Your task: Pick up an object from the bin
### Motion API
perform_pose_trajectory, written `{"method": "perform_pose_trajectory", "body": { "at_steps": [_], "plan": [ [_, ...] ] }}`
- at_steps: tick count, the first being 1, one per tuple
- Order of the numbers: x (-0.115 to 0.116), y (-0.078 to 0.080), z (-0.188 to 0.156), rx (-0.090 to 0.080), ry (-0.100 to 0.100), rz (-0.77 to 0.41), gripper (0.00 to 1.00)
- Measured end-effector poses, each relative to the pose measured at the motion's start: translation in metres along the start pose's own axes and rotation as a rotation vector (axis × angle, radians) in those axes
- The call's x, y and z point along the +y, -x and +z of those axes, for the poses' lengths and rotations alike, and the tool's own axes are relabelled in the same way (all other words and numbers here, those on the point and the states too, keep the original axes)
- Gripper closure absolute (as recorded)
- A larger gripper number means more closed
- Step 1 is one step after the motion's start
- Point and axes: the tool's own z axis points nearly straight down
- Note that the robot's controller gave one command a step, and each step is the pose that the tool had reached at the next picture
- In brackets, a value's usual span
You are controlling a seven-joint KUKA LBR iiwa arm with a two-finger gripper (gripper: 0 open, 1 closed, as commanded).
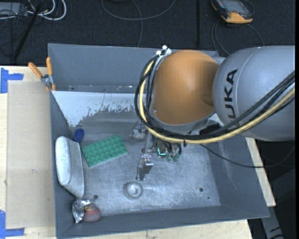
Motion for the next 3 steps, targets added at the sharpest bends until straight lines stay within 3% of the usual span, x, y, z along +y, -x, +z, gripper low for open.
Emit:
{"method": "perform_pose_trajectory", "body": {
  "at_steps": [1, 2, 3],
  "plan": [
    [0.024, 0.074, 0.153, -0.018, 0.002, -0.189, 0.0],
    [0.046, 0.092, 0.135, -0.014, 0.002, -0.21, 0.0],
    [0.04, 0.094, 0.136, -0.011, 0.001, -0.175, 0.0]
  ]
}}
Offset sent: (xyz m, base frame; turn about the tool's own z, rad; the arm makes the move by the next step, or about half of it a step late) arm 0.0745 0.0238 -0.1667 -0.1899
